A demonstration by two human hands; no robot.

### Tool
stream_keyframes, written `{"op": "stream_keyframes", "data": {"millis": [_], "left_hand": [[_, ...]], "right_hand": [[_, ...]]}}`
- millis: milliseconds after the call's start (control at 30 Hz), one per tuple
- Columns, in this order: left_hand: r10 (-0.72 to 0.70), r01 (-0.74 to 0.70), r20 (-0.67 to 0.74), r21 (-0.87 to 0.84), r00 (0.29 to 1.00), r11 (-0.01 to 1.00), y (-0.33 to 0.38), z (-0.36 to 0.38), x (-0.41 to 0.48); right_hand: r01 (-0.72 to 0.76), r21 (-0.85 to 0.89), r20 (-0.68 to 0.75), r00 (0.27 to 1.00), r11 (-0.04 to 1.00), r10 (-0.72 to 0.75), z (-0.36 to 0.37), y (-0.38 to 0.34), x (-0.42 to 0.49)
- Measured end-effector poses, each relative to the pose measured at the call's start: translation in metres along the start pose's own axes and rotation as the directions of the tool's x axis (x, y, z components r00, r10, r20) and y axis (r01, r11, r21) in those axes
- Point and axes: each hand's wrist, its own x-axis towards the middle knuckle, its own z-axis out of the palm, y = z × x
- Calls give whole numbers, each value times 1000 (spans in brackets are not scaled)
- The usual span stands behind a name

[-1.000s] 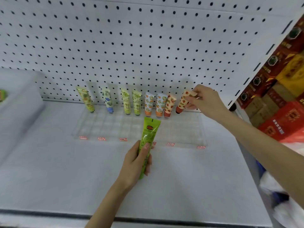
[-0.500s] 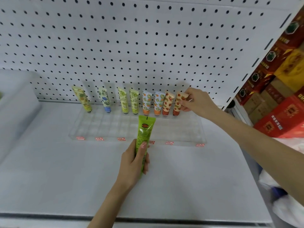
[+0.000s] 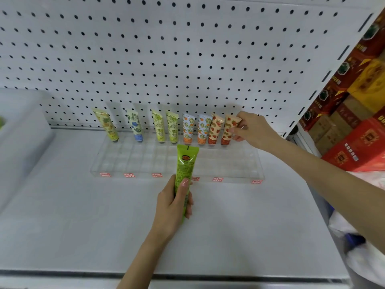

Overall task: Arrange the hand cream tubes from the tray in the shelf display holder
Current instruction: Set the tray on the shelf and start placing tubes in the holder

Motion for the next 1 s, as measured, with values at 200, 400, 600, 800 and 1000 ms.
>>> {"op": "stream_keyframes", "data": {"millis": [200, 400, 600, 800, 1000], "left_hand": [[-1, 1, 4, -7, 1000, 1000, 0, 0, 0], [-6, 7, 10, -99, 1000, 995, -1, 0, 0], [-32, 34, 21, -109, 999, 993, 0, 0, 0], [-5, 11, 66, -97, 998, 995, 12, 11, -1], [-42, 55, 172, -71, 984, 996, 28, 39, -2]], "right_hand": [[-13, 19, -12, 1000, 1000, 13, 3, 2, 0], [-15, -23, -17, 1000, 1000, 15, 3, 3, 0], [-61, -69, -60, 997, 996, 57, 3, 3, -7], [-141, 394, -90, 978, 908, 191, -4, -14, -70], [-204, 560, 138, 979, 803, 152, 4, -35, -115]]}}
